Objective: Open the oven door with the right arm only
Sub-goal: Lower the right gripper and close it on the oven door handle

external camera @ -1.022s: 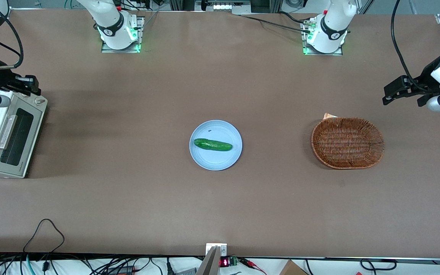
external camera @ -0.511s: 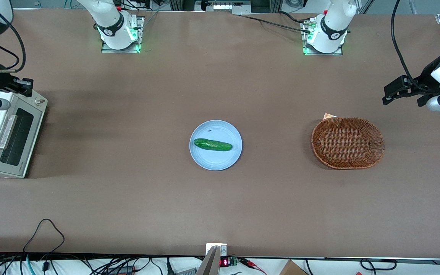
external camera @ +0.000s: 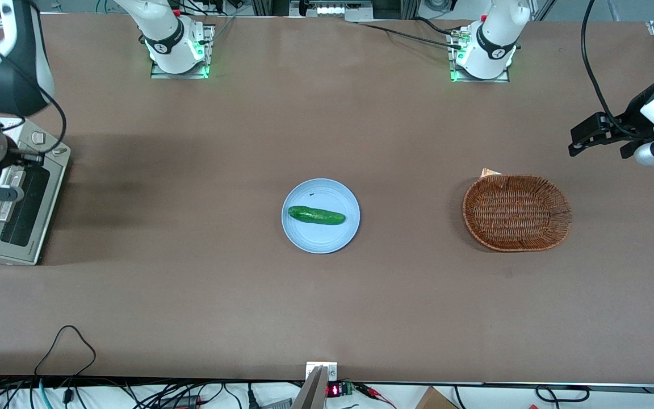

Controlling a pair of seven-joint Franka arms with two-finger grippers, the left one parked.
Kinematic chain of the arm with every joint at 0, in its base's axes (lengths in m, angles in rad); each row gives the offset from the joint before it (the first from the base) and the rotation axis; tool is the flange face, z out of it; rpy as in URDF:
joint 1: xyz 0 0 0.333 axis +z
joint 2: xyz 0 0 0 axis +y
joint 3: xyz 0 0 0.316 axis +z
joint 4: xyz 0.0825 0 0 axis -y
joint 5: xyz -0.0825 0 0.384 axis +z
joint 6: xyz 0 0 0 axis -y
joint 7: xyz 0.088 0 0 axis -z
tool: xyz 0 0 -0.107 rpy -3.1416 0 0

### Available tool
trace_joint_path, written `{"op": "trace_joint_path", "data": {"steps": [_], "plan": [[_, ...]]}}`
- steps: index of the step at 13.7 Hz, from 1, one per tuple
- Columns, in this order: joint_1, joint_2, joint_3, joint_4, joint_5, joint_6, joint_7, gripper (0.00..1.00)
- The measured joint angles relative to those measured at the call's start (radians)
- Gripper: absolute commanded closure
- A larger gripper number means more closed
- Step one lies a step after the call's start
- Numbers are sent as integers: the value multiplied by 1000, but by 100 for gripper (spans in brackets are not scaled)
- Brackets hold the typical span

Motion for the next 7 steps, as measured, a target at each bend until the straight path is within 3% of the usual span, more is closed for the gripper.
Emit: {"op": "trace_joint_path", "data": {"steps": [4,7], "plan": [[-41,72,-6,-1,-129,79,51,100],[-59,104,-24,-1,-163,142,54,100]]}}
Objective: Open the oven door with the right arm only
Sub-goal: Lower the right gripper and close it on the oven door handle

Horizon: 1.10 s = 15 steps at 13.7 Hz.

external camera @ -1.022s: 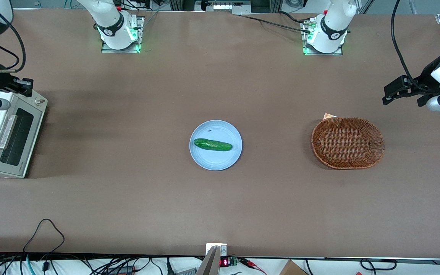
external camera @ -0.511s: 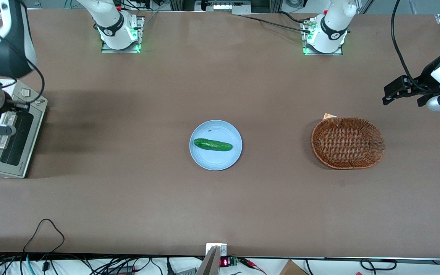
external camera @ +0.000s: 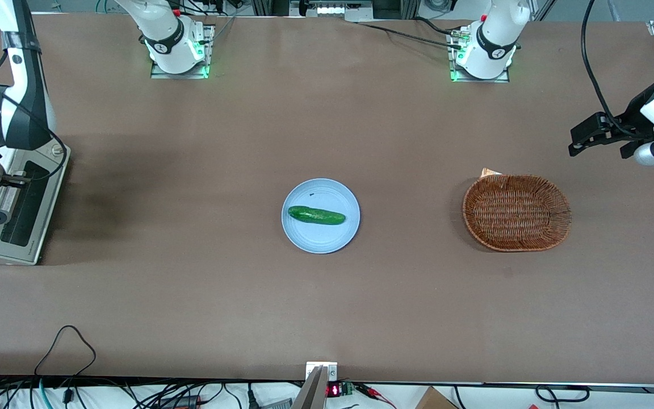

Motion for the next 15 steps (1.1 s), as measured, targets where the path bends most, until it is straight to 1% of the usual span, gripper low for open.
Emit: {"op": "trace_joint_path", "data": {"steps": [3,5,8,11,15], "plan": [[-8,43,-33,0,-5,92,0,100],[-15,70,-40,0,-7,125,0,100],[-15,85,-41,-1,-12,130,0,100],[-15,92,-41,-13,-58,130,0,100],[-15,94,-43,-24,-65,129,0,100]]}}
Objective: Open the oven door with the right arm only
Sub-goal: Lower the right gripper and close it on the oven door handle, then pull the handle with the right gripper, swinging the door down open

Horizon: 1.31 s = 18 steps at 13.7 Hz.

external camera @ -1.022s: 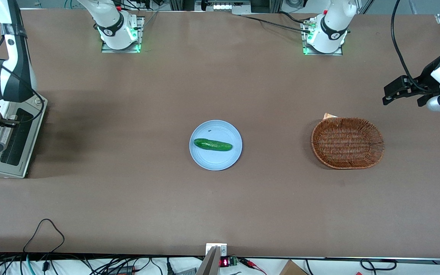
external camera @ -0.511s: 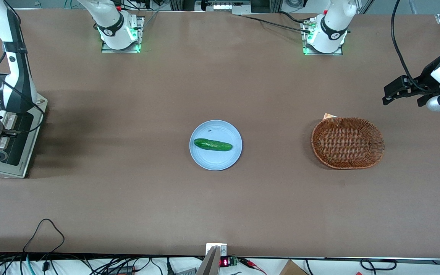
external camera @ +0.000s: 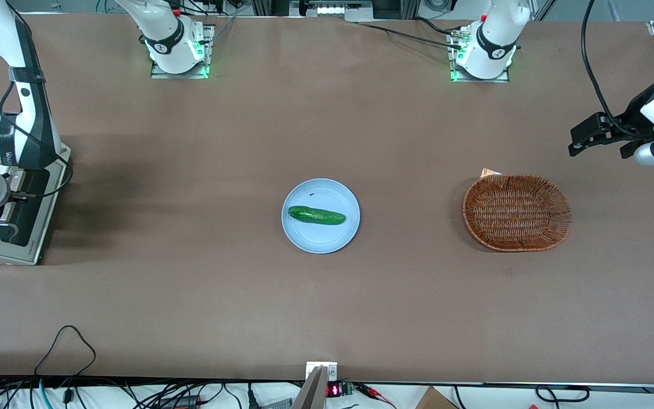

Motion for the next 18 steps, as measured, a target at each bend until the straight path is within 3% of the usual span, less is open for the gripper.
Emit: {"op": "trace_joint_path", "data": {"steps": [18], "plan": [[0,3,-4,-25,-1,-1,66,100]]}}
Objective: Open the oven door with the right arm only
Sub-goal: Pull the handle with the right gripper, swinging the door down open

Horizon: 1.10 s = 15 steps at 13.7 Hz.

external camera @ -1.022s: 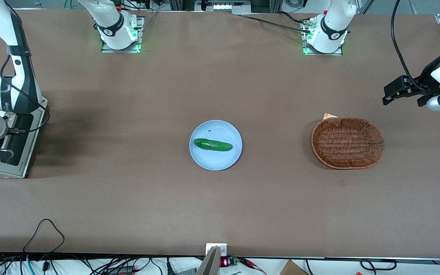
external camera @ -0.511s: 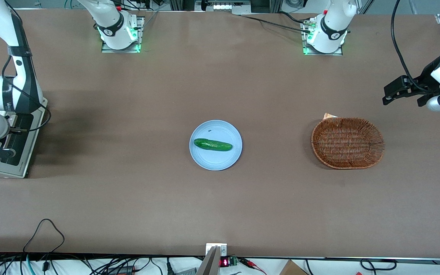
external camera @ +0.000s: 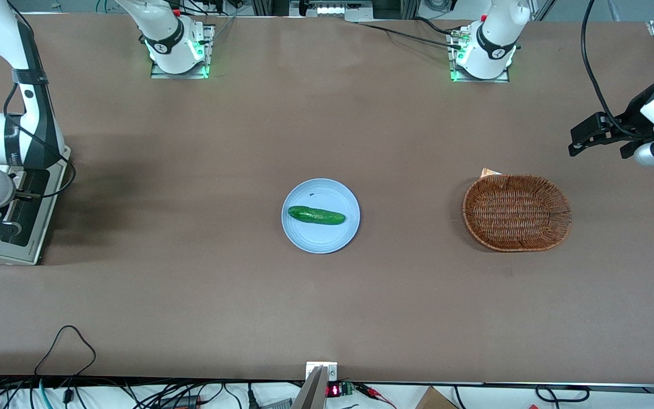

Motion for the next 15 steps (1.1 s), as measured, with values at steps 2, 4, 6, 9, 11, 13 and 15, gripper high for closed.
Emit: {"op": "trace_joint_path", "data": {"steps": [2,4,6,9,11,13,15], "plan": [[0,1,0,0,0,0,5,100],[1,1,1,0,0,-1,10,100],[2,2,6,0,0,-4,36,100],[6,3,23,0,7,-17,53,100],[8,3,27,-1,17,-17,59,100],[9,4,29,-1,23,-17,61,100],[11,5,33,-2,27,-17,62,100]]}}
